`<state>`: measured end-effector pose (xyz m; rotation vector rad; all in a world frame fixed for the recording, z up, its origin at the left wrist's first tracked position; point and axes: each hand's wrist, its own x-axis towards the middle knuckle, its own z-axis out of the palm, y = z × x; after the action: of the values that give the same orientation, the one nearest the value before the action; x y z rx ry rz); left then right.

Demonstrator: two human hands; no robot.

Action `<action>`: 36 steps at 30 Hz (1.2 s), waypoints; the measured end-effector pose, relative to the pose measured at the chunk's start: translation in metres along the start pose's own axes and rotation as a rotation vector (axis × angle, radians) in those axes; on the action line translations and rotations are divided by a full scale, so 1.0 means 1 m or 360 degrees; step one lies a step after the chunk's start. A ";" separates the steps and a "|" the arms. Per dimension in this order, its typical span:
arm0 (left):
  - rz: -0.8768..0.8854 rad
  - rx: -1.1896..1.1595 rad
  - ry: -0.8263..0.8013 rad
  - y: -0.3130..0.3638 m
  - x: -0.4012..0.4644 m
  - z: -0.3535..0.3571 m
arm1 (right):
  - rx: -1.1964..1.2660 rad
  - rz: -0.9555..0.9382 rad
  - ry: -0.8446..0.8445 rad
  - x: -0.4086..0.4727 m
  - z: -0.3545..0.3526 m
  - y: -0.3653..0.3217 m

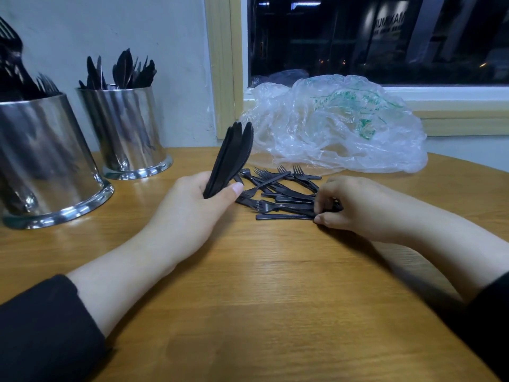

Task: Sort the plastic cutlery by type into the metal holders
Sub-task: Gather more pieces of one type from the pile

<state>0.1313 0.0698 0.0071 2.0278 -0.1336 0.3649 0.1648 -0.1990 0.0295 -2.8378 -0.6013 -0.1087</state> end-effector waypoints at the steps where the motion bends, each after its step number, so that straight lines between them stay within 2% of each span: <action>1: -0.0001 -0.0015 0.0001 0.000 0.000 0.000 | 0.0015 0.0013 0.0006 0.000 0.000 0.000; 10: 0.0033 -0.0046 -0.0008 0.000 0.001 -0.001 | -0.0060 0.0007 0.0012 0.000 0.002 0.003; 14: 0.0032 -0.0089 0.0013 0.003 0.000 -0.001 | -0.0084 -0.0023 0.0151 0.000 0.000 0.002; 20: 0.0166 -0.0079 0.0157 0.004 0.001 -0.003 | 0.0332 -0.0020 0.0448 -0.004 -0.009 -0.001; 26: 0.0383 0.0119 0.0316 0.012 -0.004 -0.006 | 0.0653 -0.0192 0.0296 -0.014 -0.012 -0.019; 28: 0.0457 0.0246 0.0230 0.016 -0.007 -0.004 | 0.0700 -0.0266 0.0259 -0.015 -0.010 -0.025; 30: 0.0490 0.0401 0.0022 0.015 -0.009 0.001 | 0.0755 -0.0338 0.0259 -0.016 -0.007 -0.030; 33: 0.0431 0.0411 -0.0284 0.011 -0.012 0.007 | 0.0851 -0.0408 0.0262 -0.016 -0.008 -0.035; 36: 0.0327 0.0457 -0.0308 0.007 -0.010 0.007 | 0.0869 -0.0323 0.0368 -0.012 -0.011 -0.024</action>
<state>0.1216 0.0596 0.0073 2.3395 -0.4329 0.3296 0.1440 -0.1852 0.0434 -2.1987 -0.7334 -0.2599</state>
